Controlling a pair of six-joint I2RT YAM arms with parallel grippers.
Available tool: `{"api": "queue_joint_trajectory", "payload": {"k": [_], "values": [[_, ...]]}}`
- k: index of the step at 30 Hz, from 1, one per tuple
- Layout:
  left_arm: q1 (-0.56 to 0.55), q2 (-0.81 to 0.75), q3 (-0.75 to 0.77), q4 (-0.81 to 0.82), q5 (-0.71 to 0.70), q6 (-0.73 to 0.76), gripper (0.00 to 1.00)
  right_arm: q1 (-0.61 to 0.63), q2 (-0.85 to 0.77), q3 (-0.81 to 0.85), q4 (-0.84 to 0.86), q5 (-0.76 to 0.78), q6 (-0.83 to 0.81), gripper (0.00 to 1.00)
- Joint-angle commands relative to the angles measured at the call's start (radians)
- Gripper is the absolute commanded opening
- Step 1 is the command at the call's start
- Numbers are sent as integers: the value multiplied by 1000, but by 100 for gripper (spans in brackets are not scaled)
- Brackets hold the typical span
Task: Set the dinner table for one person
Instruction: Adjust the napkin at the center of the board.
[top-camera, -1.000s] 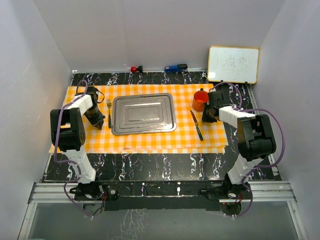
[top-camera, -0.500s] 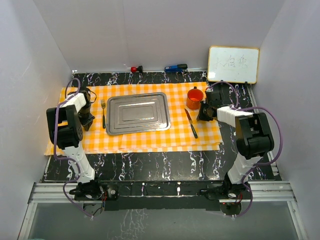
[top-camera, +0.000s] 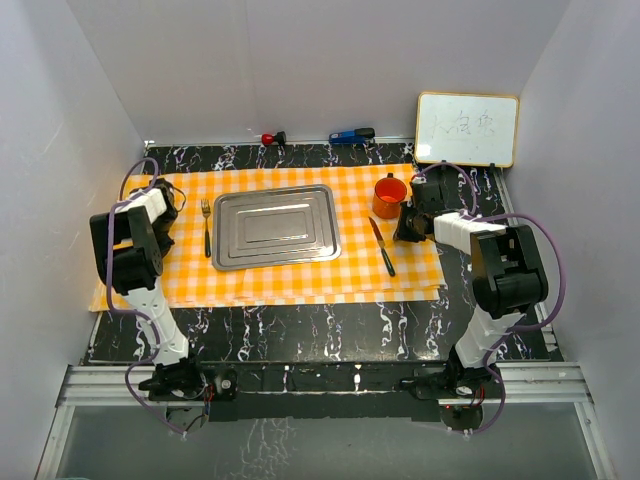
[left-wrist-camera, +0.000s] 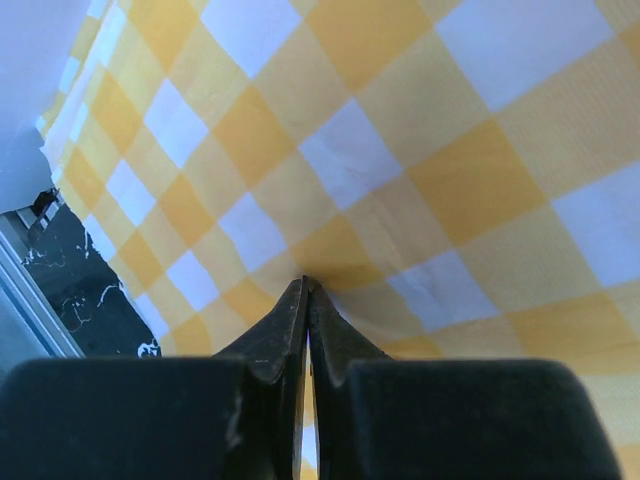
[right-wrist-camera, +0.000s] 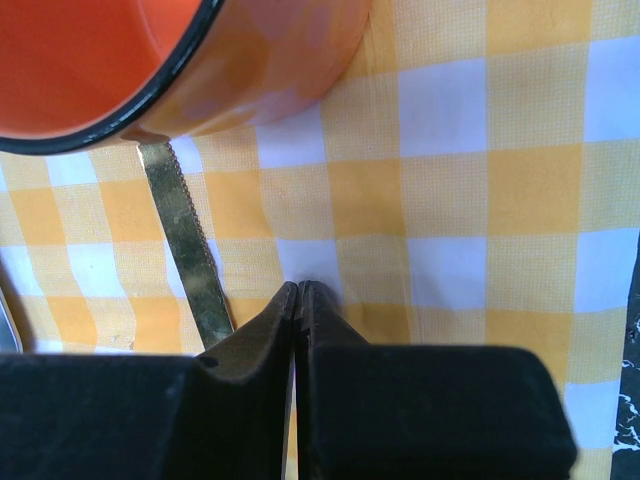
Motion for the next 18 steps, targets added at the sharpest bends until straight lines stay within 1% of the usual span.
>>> {"api": "queue_joint_trajectory", "payload": {"k": [1, 4, 8, 13, 14, 16, 17, 18], "values": [[60, 47, -29, 15, -47, 10, 0, -20, 67, -41, -94, 126, -32, 0], [60, 45, -17, 12, -41, 19, 0, -21, 69, -39, -95, 121, -32, 0], [54, 0, -43, 82, 86, 61, 0, -21, 83, -38, -94, 122, -32, 0], [-4, -18, -45, 72, 79, 51, 0, -24, 78, -52, -74, 134, -22, 0], [-30, -16, -43, 68, 75, 43, 0, -32, 77, -60, -66, 144, -11, 0], [-67, -11, -37, 72, 85, 39, 0, -68, 86, -65, -62, 101, -4, 0], [-93, -10, -23, 75, 131, 32, 0, -117, 102, -75, -57, 46, 5, 0], [-99, -16, -18, 79, 161, 30, 0, -130, 104, -80, -58, 48, 10, 0]]}}
